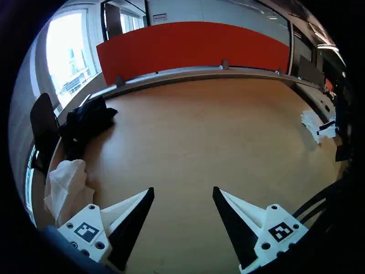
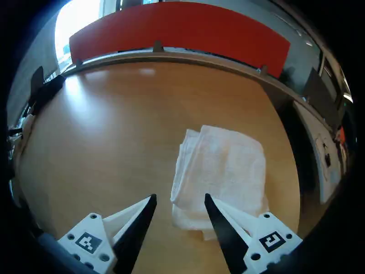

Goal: Fold towel

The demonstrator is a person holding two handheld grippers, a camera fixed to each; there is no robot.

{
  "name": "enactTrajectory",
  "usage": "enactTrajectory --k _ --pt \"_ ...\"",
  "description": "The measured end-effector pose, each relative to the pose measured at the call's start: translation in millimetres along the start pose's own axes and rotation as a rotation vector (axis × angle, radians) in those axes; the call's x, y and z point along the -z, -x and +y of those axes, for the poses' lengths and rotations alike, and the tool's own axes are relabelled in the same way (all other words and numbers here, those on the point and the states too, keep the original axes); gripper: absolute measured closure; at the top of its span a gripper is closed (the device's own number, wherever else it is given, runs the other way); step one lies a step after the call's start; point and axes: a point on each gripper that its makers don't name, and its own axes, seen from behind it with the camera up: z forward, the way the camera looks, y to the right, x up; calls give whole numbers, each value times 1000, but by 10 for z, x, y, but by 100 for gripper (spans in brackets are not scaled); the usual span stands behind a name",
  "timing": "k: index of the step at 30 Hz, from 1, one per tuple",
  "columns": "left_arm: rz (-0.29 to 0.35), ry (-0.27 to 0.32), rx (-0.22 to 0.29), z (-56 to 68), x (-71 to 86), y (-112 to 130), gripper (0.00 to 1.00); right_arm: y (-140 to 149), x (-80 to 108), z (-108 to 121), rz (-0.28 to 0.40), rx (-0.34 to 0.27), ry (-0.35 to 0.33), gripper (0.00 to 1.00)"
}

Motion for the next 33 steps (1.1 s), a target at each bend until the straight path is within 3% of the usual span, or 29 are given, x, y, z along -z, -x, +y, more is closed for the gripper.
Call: enactTrajectory --k 7,12,16,20,33 --pt "-2 -2 1 -14 3 13 5 3 -54 -13 -5 -13 -3 49" --pt "-2 -3 2 -13 -1 8 5 13 -59 -37 -5 -14 -10 73" --pt "-3 -1 1 -5 -8 4 5 22 -69 -38 -8 -13 -13 79" --pt "-3 -1 -2 6 -10 -2 5 -5 -62 -25 0 -27 -14 92" --pt "1 -1 -5 20 -36 -41 5 -37 31 -2 15 -29 -26 93"
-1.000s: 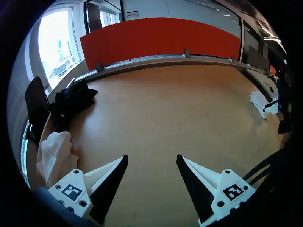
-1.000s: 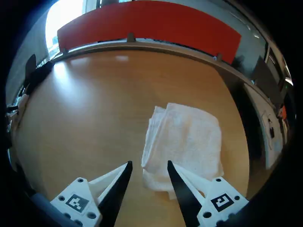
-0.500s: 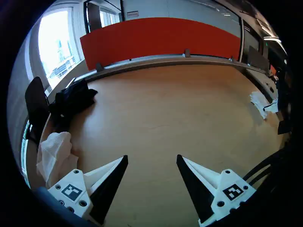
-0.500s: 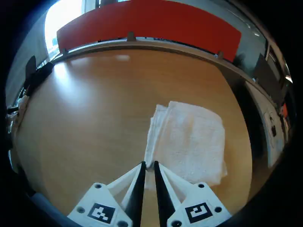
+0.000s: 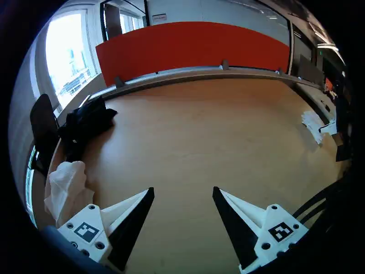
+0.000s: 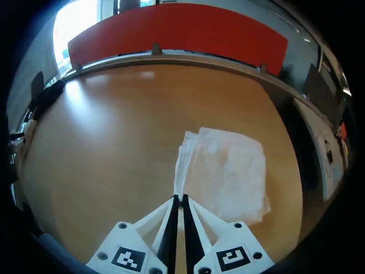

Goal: Fold towel

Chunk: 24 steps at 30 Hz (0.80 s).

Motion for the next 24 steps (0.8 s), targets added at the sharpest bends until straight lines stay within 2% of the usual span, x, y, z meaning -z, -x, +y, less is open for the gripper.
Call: enactTrajectory --k 12,24 --pt "3 1 0 11 -10 -20 5 90 82 -35 -19 28 -23 93" --pt "5 4 -3 34 -9 -33 5 125 94 -35 -24 26 -27 91"
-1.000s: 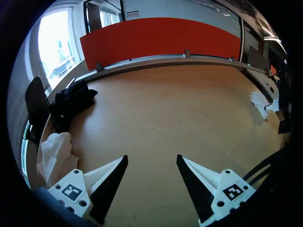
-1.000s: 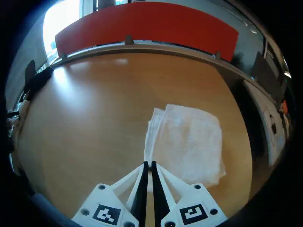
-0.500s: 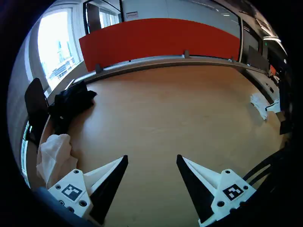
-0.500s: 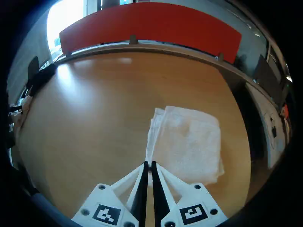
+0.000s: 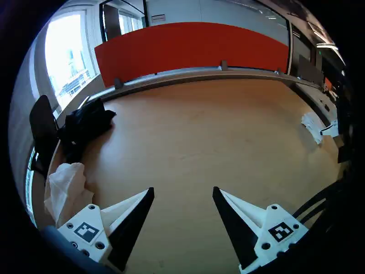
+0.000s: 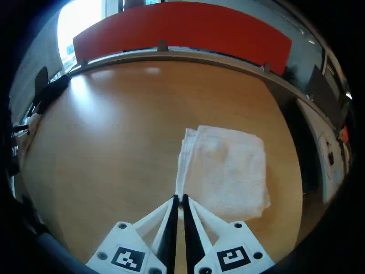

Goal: Fold towel

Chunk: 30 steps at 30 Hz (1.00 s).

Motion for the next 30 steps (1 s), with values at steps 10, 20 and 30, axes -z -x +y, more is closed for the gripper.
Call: enactTrajectory --k 10,20,30 --pt "1 -1 2 -15 15 6 5 47 9 -45 -10 -9 -14 34" --pt "5 1 3 -20 17 -8 5 37 42 -35 0 -19 -3 0" --pt "9 2 6 -29 28 -13 5 17 98 -15 10 -24 11 0"
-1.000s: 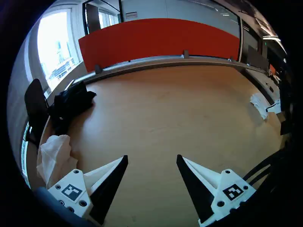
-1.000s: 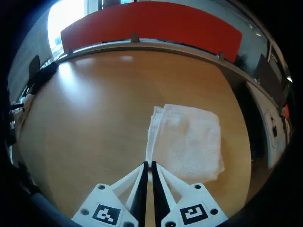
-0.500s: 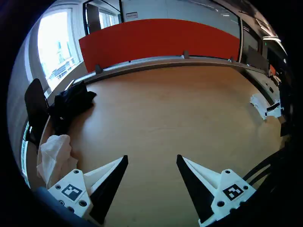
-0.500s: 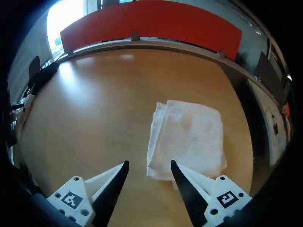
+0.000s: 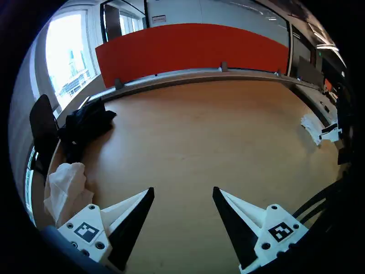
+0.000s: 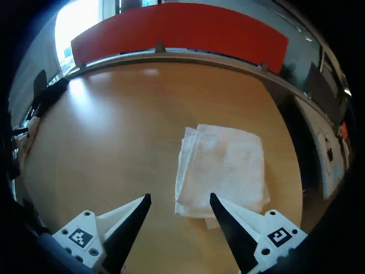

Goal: Fold towel

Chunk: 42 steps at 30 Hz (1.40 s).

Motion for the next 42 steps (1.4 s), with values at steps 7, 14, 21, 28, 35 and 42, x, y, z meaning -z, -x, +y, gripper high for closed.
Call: enactTrajectory --k 7,14,21,28,35,42 --pt "12 -2 9 -29 16 -37 5 -98 61 41 50 -25 25 0" --pt "30 -3 16 -42 26 -91 5 -299 169 86 150 -70 58 0" --pt "54 -2 25 -47 44 -167 5 -588 317 133 280 -105 102 0" --pt "81 -9 37 -63 55 -227 5 -831 470 132 394 -105 136 0" --pt "141 -13 72 -76 89 -356 5 -1038 645 50 494 -110 136 0" --pt "235 -22 120 -136 157 -570 5 -1191 800 -50 556 -115 118 0"
